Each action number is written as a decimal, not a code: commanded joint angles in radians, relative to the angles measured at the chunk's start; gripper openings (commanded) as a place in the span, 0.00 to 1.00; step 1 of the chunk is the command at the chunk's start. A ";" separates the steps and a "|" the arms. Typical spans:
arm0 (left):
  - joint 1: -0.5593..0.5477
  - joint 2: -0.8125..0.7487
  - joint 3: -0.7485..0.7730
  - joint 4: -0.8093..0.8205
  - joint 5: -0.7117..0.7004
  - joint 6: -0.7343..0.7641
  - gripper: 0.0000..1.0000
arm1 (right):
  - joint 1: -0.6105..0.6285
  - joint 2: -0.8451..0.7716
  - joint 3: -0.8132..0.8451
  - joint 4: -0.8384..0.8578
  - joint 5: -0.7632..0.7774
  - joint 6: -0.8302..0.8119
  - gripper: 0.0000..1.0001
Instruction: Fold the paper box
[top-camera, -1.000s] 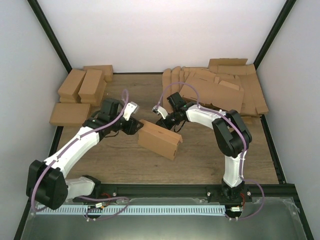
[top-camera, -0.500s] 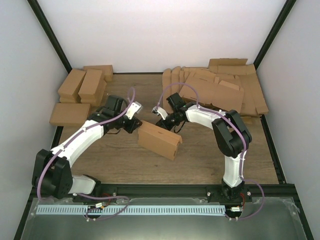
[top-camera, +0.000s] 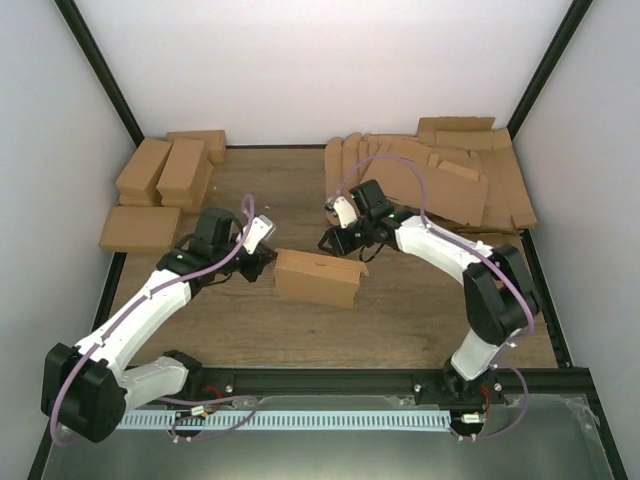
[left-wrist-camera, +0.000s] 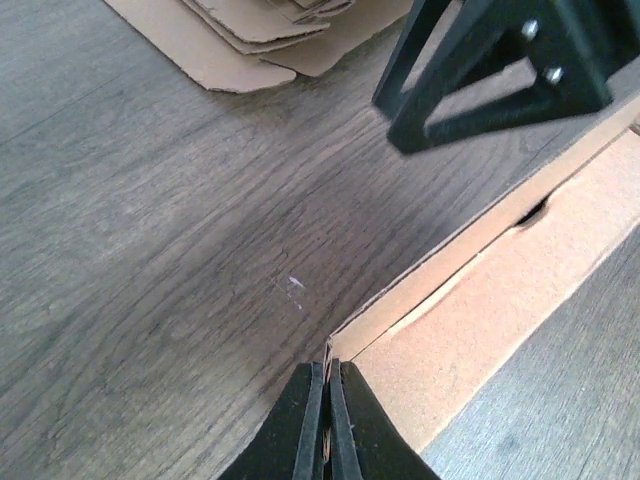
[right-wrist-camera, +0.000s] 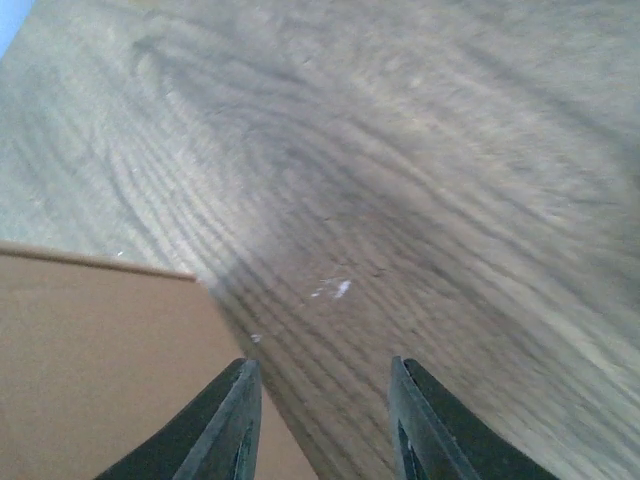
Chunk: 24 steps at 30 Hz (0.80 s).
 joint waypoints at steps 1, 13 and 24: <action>-0.010 0.014 -0.006 0.048 -0.005 -0.008 0.04 | -0.048 -0.080 -0.025 0.017 0.161 0.119 0.38; -0.028 0.044 -0.006 0.046 -0.046 -0.014 0.04 | -0.090 -0.420 -0.154 -0.147 0.305 0.192 0.45; -0.035 0.043 -0.001 0.043 -0.064 -0.016 0.04 | -0.036 -0.610 -0.276 -0.257 0.256 0.268 0.39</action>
